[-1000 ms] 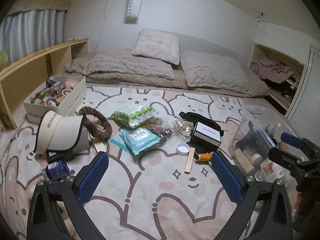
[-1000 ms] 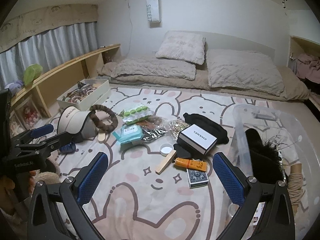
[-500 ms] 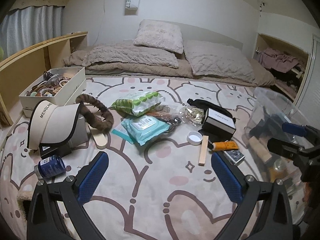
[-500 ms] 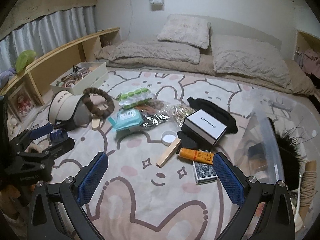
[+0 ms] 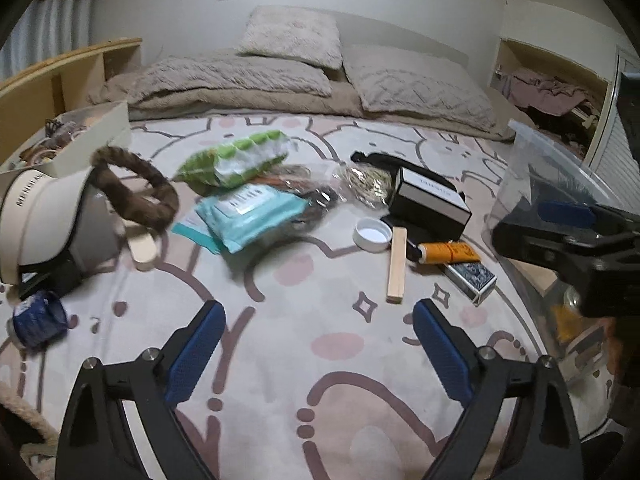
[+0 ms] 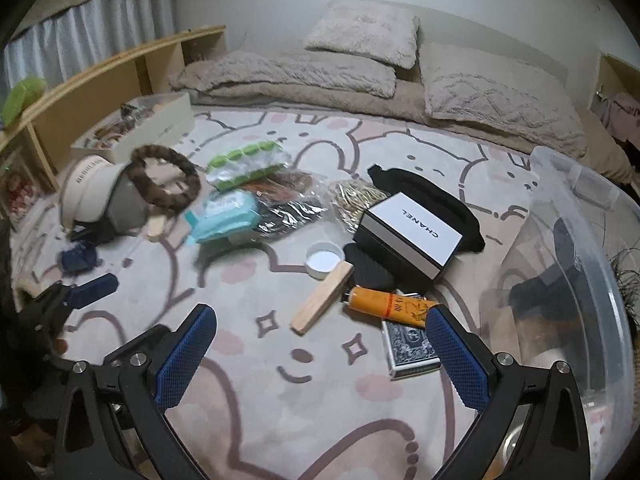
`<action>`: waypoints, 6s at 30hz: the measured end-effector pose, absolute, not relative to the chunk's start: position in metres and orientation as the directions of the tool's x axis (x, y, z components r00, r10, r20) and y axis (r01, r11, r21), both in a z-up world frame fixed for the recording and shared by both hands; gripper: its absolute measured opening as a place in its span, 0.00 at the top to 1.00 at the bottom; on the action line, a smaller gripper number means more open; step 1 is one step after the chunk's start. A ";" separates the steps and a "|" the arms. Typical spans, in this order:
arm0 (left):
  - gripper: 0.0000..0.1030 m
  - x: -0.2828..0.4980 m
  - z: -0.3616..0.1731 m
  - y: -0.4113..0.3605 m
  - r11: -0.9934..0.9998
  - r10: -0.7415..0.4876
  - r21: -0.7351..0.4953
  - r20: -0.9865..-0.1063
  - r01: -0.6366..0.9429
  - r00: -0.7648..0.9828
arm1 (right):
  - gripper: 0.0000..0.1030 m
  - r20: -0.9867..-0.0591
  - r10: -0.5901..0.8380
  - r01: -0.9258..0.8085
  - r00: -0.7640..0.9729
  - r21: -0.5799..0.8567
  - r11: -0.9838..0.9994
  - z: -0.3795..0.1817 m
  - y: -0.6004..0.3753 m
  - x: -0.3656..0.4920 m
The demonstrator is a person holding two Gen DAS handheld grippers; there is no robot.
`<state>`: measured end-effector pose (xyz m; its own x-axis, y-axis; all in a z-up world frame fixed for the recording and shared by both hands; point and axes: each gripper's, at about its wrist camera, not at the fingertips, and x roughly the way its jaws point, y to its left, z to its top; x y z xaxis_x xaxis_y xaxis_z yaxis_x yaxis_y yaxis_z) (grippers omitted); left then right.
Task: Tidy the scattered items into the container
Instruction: 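Lower the left gripper to the wooden stick while the right gripper approaches the orange tube, then close the left gripper on the wooden stick while the right gripper grasps the orange tube, then lift the wooden stick with the left gripper while the right gripper lifts the orange tube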
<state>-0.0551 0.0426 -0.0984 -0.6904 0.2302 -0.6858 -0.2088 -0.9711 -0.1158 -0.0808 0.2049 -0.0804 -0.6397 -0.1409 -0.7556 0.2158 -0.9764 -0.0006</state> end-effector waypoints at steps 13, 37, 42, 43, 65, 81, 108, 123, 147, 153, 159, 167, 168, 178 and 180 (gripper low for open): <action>0.22 -0.064 -0.121 0.038 -0.959 0.275 -0.152 -0.710 -0.239 -0.649 | 0.00 -0.854 -0.093 0.136 -0.512 0.026 -0.990 -0.140 0.201 -0.124; 0.22 -0.067 -0.144 0.026 -0.940 0.337 -0.223 -0.725 -0.258 -0.601 | 0.78 -0.884 -0.197 0.134 -0.425 0.154 -0.979 -0.187 0.184 -0.147; 0.22 -0.062 -0.158 0.032 -0.924 0.378 -0.268 -0.744 -0.273 -0.550 | 0.80 -0.884 -0.269 0.172 -0.383 0.218 -0.961 -0.184 0.182 -0.133; 0.22 -0.061 -0.160 0.034 -0.920 0.388 -0.276 -0.747 -0.279 -0.540 | 0.80 -0.883 -0.283 0.177 -0.374 0.231 -0.957 -0.183 0.181 -0.131; 0.33 -0.056 -0.179 0.057 -0.897 0.439 -0.336 -0.752 -0.287 -0.491 | 0.78 -0.863 -0.299 0.133 -0.406 0.268 -0.954 -0.138 0.208 -0.135; 0.75 -0.063 -0.178 0.037 -0.928 0.370 -0.293 -0.789 -0.230 -0.490 | 0.17 -0.880 -0.019 0.105 -0.475 -0.035 -0.994 -0.167 0.238 -0.178; 0.59 -0.070 -0.175 0.033 -0.942 0.330 -0.241 -0.788 -0.233 -0.521 | 0.17 -0.862 0.000 0.250 -0.506 -0.147 -0.957 -0.190 0.205 -0.131; 0.59 -0.080 -0.180 0.049 -0.927 0.364 -0.243 -0.769 -0.286 -0.526 | 0.17 -0.856 -0.137 0.276 -0.499 -0.007 -0.961 -0.190 0.201 -0.082; 0.66 -0.090 -0.185 0.056 -0.936 0.335 -0.211 -0.779 -0.281 -0.530 | 0.11 -0.845 -0.256 0.456 -0.470 0.015 -0.890 -0.170 0.205 -0.013; 0.75 -0.084 -0.183 0.051 -0.936 0.335 -0.211 -0.782 -0.283 -0.526 | 0.01 -0.851 -0.214 0.503 -0.480 -0.068 -0.861 -0.178 0.199 -0.006; 0.77 -0.072 -0.180 0.048 -0.938 0.322 -0.195 -0.794 -0.286 -0.516 | 0.01 -0.813 -0.247 0.500 -0.528 -0.063 -0.863 -0.166 0.205 0.000; 0.81 -0.055 -0.179 0.050 -0.941 0.301 -0.165 -0.809 -0.296 -0.504 | 0.01 -0.827 -0.280 0.408 -0.488 0.068 -0.910 -0.162 0.226 -0.001; 0.81 -0.054 -0.179 0.049 -0.941 0.301 -0.166 -0.811 -0.295 -0.502 | 0.01 -0.832 -0.302 0.393 -0.465 0.112 -0.913 -0.163 0.229 -0.002; 0.82 -0.030 -0.175 0.044 -0.940 0.313 -0.197 -0.824 -0.279 -0.471 | 0.01 -0.797 -0.544 0.263 -0.261 0.484 -0.835 -0.182 0.238 -0.005; 0.82 -0.027 -0.175 0.044 -0.939 0.318 -0.206 -0.825 -0.277 -0.467 | 0.01 -0.795 -0.551 0.225 -0.254 0.505 -0.833 -0.186 0.239 -0.010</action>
